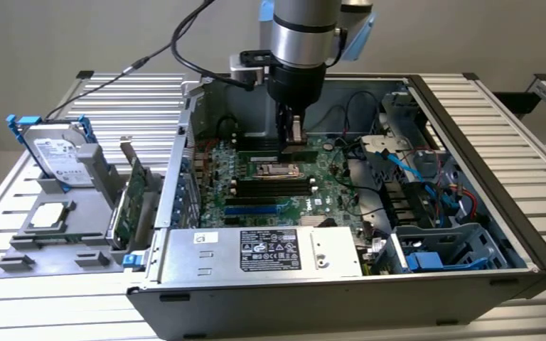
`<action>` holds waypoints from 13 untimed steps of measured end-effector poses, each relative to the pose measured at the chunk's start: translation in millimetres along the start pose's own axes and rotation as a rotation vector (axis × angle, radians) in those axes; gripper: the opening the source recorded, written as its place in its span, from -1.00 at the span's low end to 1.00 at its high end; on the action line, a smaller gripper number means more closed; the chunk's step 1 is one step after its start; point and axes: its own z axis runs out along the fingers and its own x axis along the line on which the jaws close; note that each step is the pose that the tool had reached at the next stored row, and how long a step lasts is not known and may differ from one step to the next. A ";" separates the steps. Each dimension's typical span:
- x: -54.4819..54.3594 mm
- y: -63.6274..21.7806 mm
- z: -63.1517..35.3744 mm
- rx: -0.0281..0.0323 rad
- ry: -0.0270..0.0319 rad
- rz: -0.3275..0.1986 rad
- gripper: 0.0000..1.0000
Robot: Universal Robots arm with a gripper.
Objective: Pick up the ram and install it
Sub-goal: 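Insert the ram into the slot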
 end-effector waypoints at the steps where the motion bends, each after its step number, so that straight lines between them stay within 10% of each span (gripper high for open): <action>1: -0.1 -0.1 1.8 0.0000 0.0000 0.000 -0.72; 13: -0.5 -1.1 23.6 -0.0006 -0.0003 0.025 -0.72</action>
